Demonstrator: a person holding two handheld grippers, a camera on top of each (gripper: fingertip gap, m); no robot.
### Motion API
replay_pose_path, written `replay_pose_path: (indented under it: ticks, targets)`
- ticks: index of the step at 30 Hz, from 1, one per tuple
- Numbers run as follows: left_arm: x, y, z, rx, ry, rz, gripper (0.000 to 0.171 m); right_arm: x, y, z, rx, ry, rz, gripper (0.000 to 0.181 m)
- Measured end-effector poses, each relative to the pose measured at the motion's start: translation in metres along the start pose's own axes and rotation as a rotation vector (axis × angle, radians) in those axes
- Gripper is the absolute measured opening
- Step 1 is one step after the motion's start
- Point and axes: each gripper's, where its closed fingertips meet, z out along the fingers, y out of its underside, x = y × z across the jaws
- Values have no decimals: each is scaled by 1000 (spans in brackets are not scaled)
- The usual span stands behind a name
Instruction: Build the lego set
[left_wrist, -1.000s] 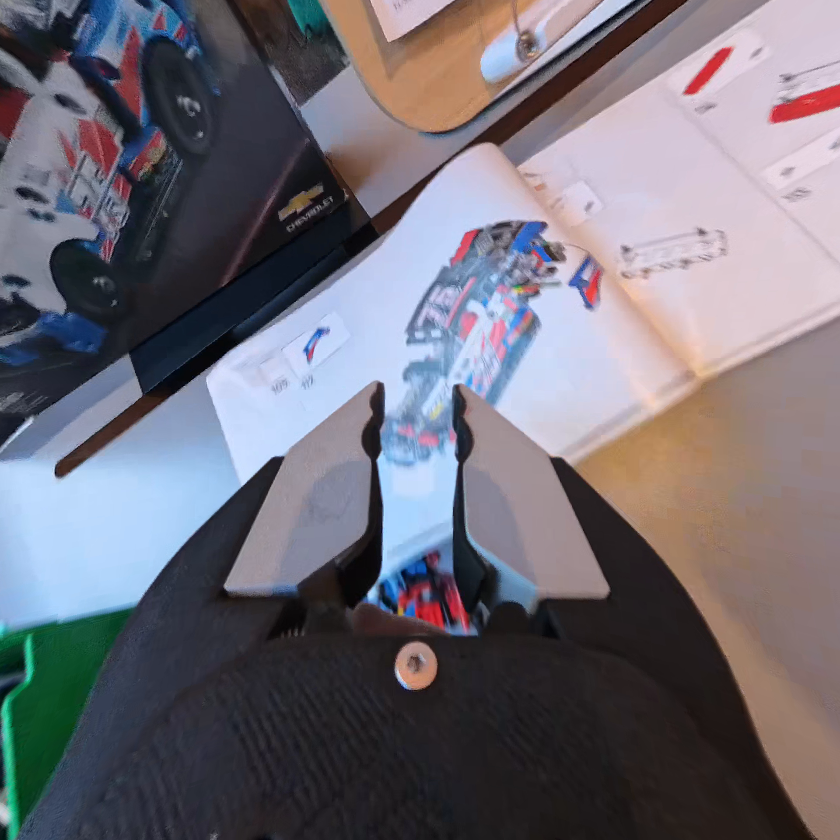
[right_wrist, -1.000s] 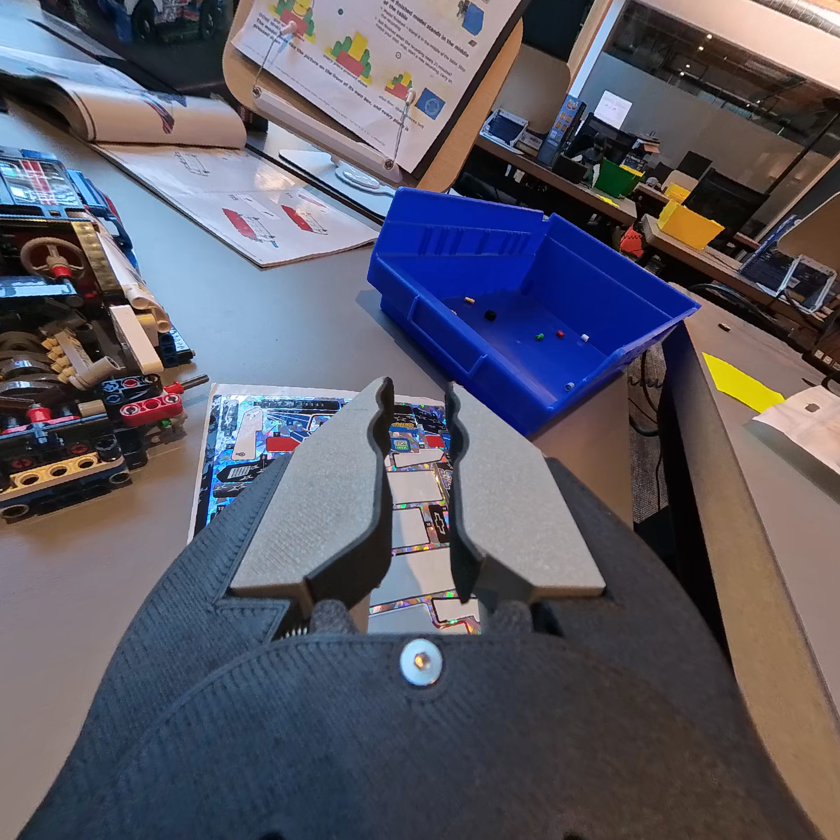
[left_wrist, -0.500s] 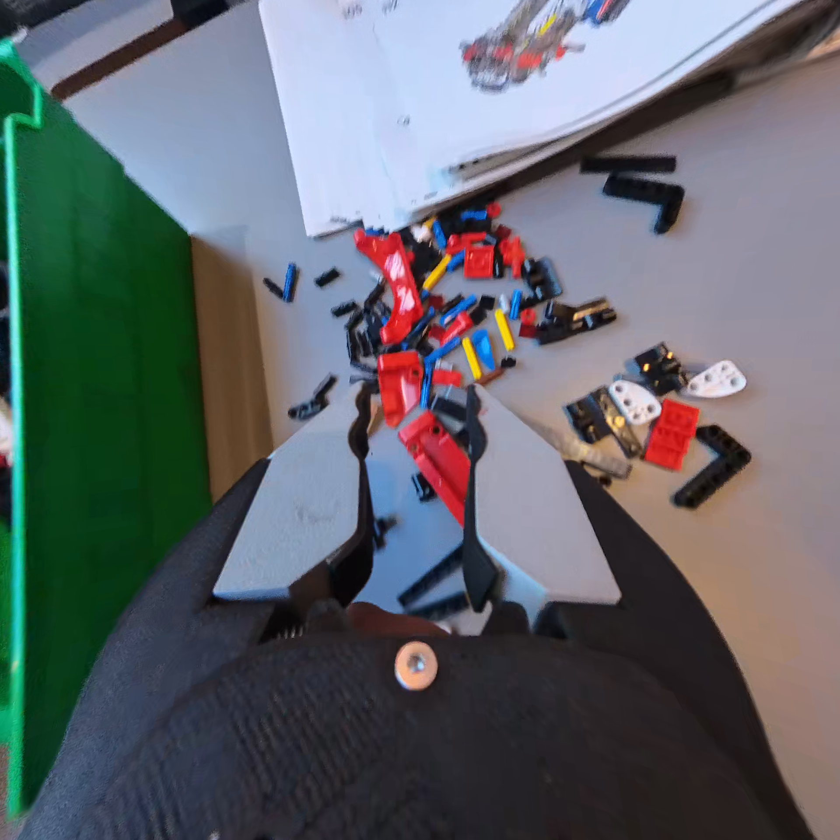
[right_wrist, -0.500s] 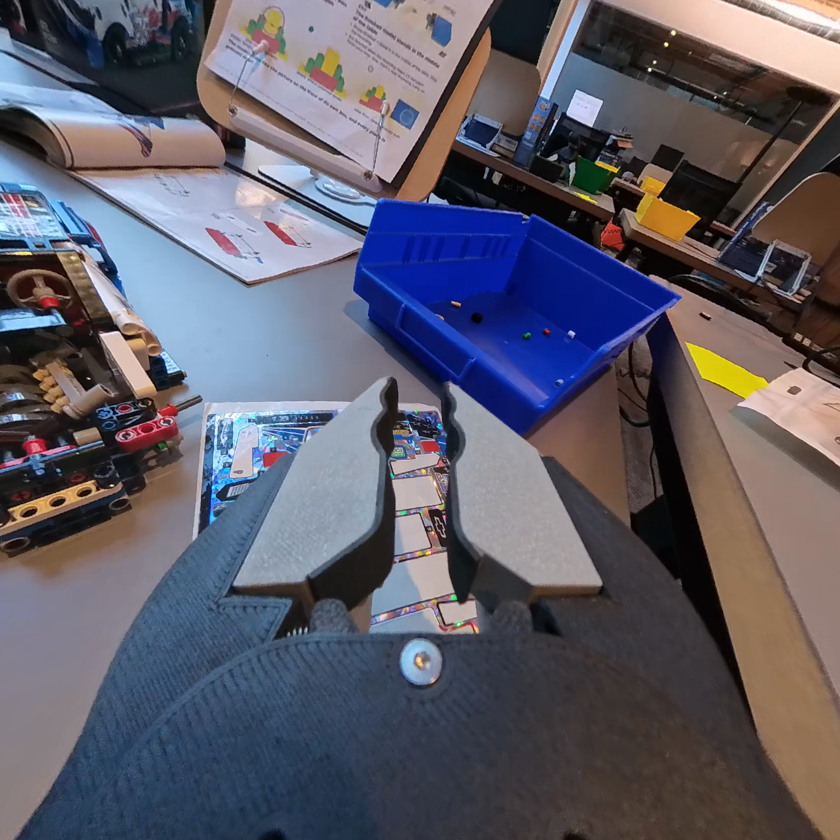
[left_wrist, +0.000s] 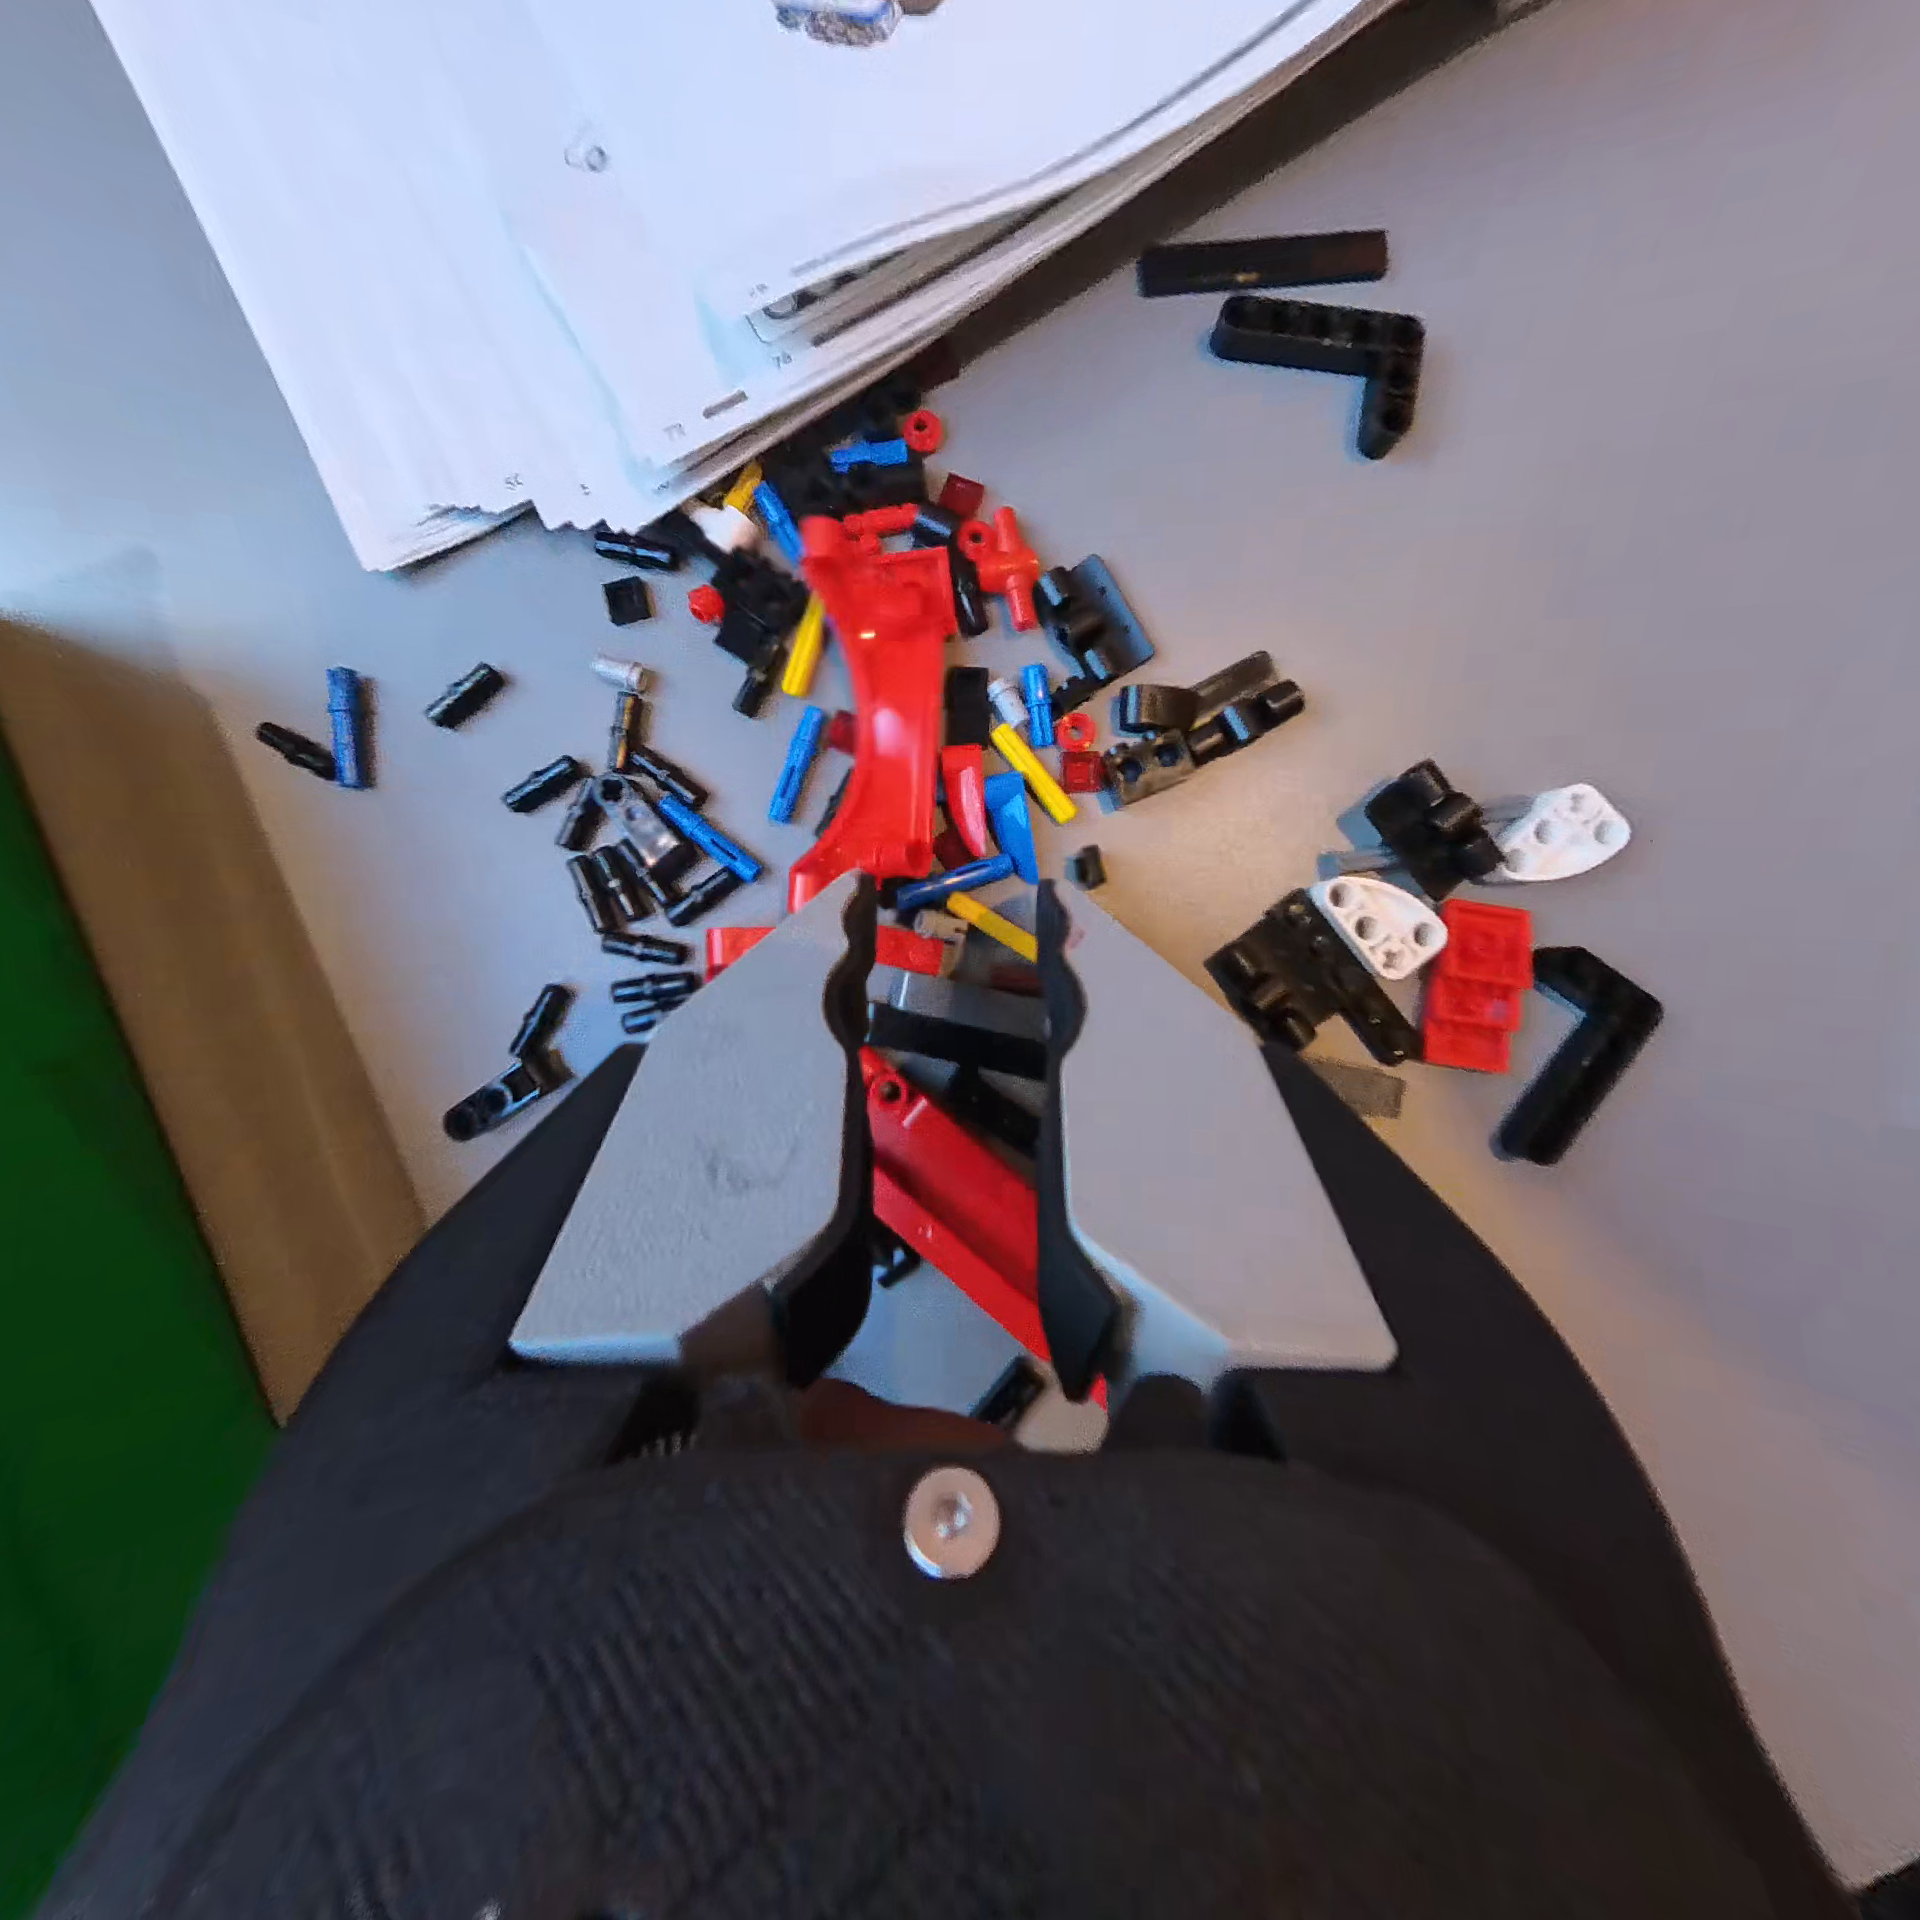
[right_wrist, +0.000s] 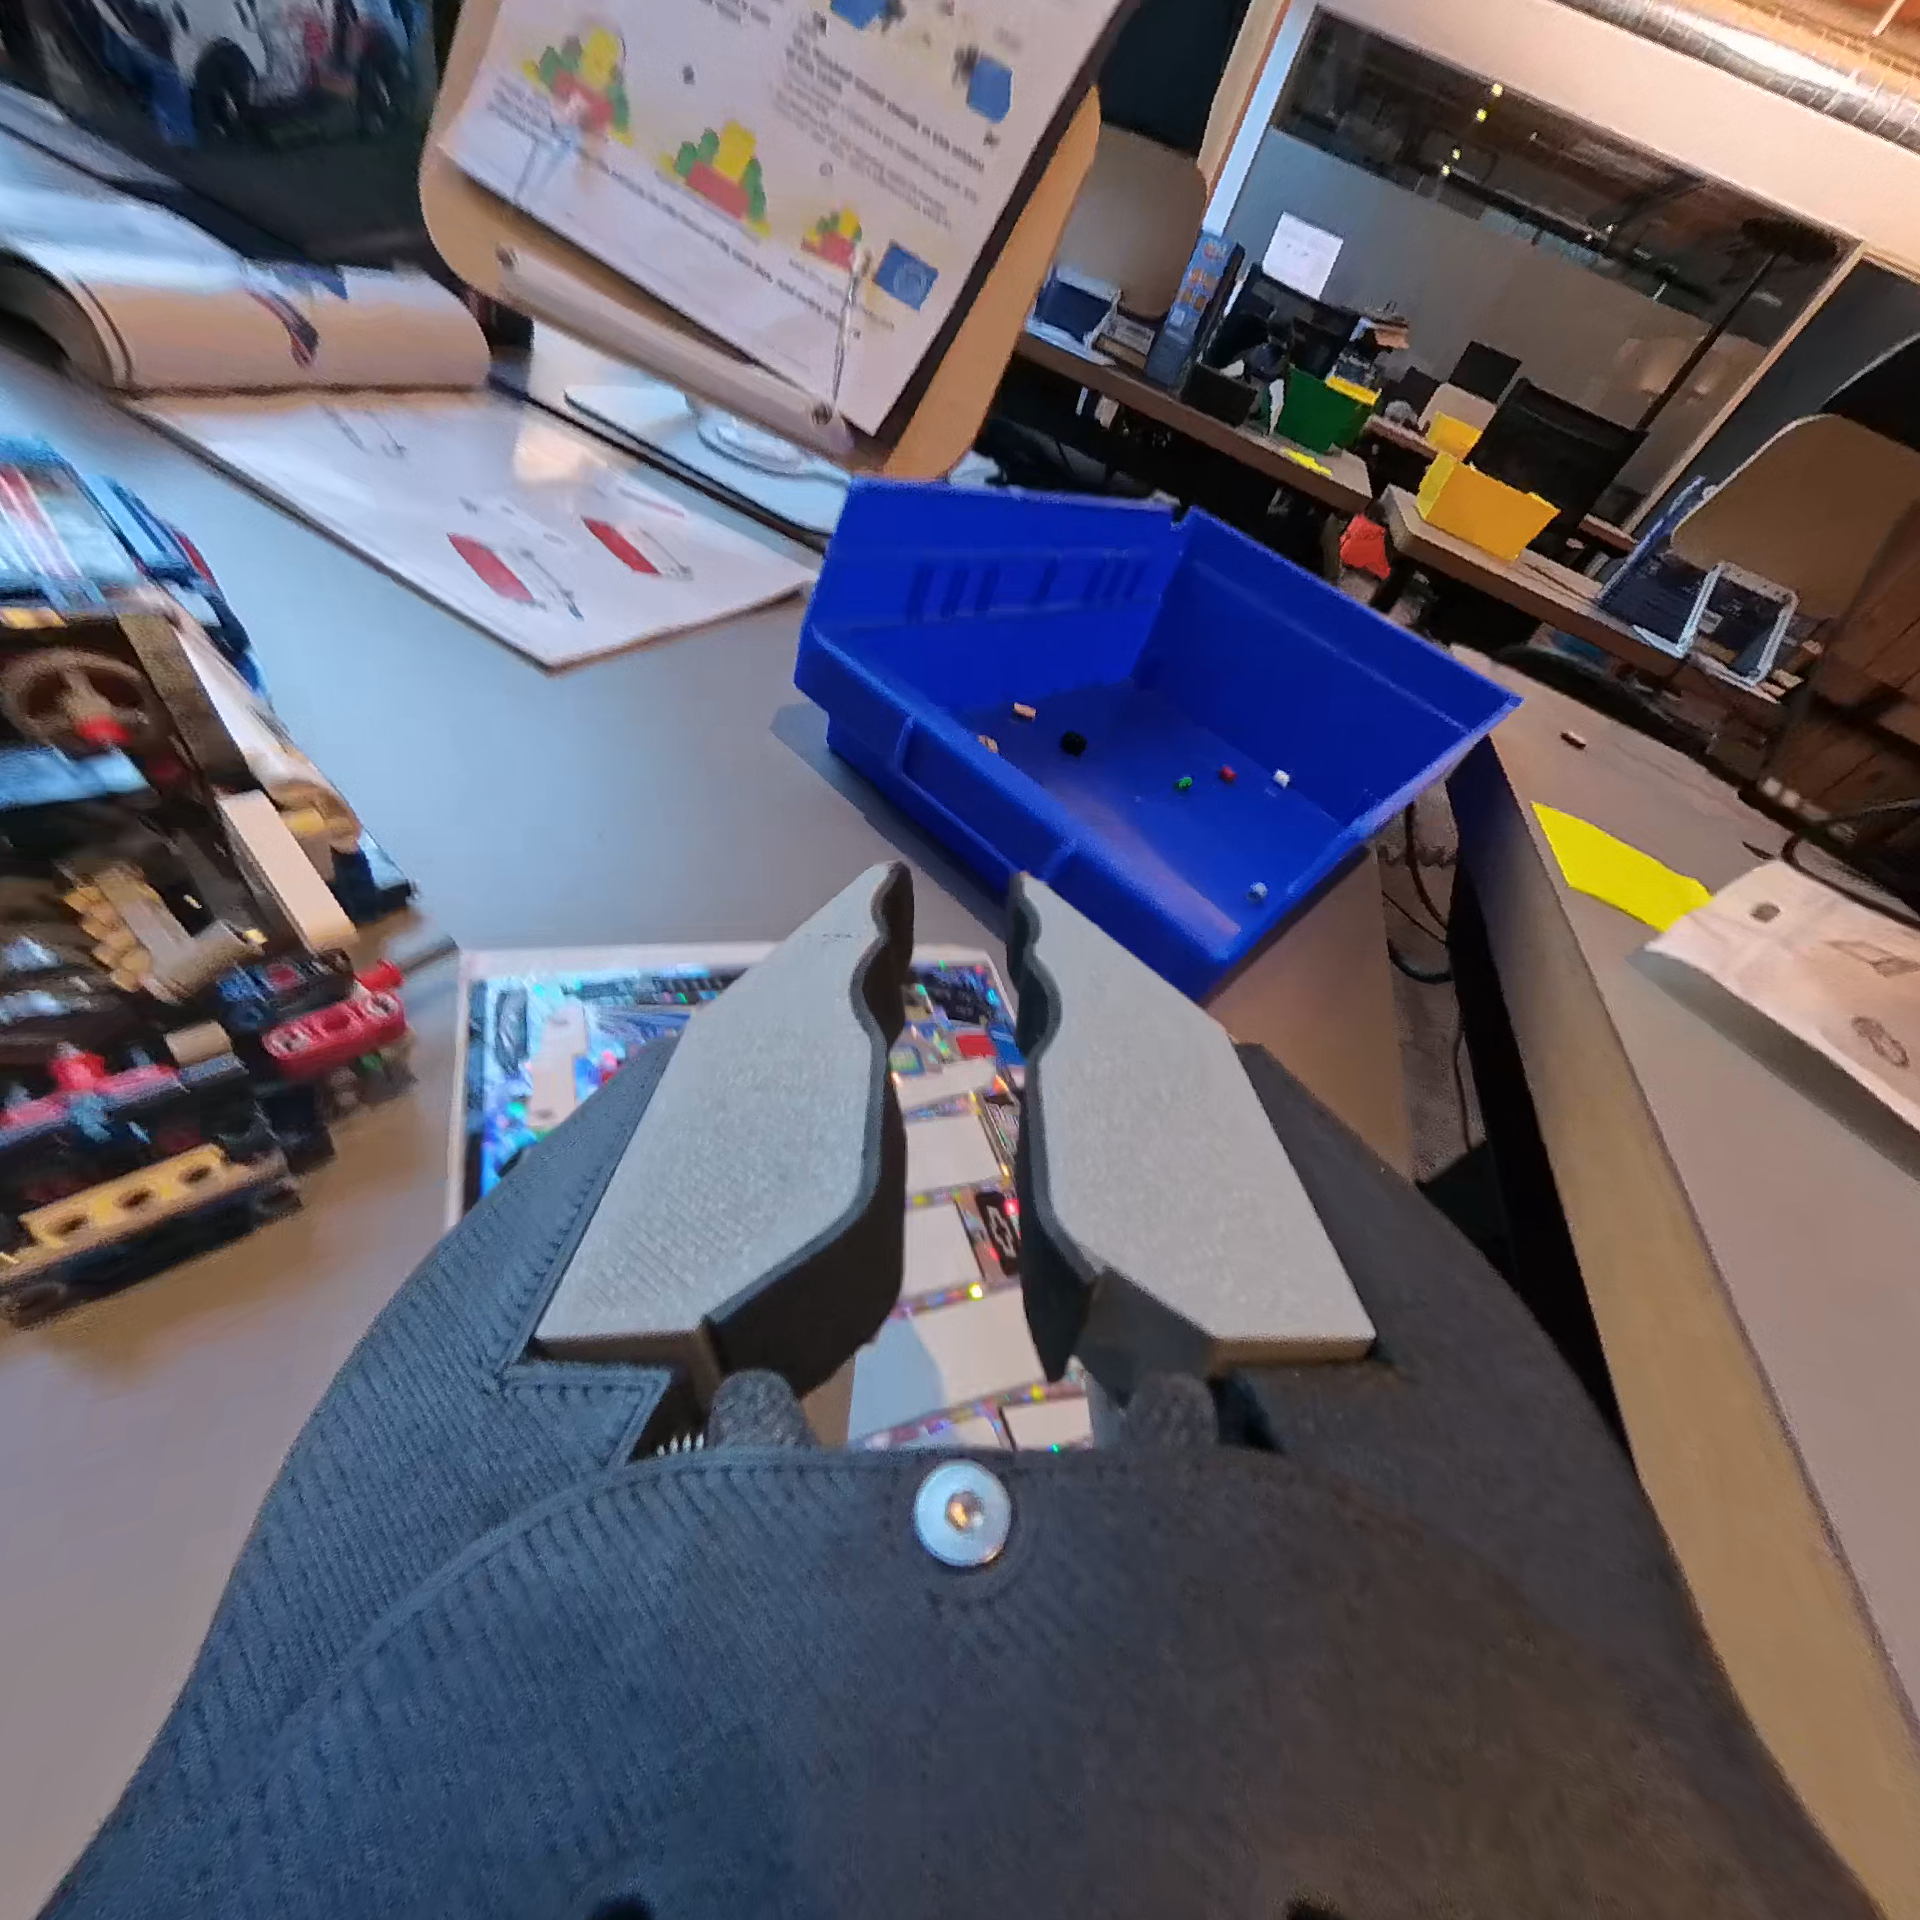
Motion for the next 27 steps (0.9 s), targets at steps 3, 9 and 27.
replay_pose_path:
  ticks: [3, 9, 27]
  targets:
    - [-3, -5, -17, 55, -26, -46, 32, -20, -53, -5, 82, -100, 70, 21]
    - [14, 8, -55, 177, -73, -130, 40, -160, -183, 31, -34, -639, 46, 30]
    - [-45, 120, -104, 272, -237, -130, 52, -580, -190, 250, -577, -1211, -406, 24]
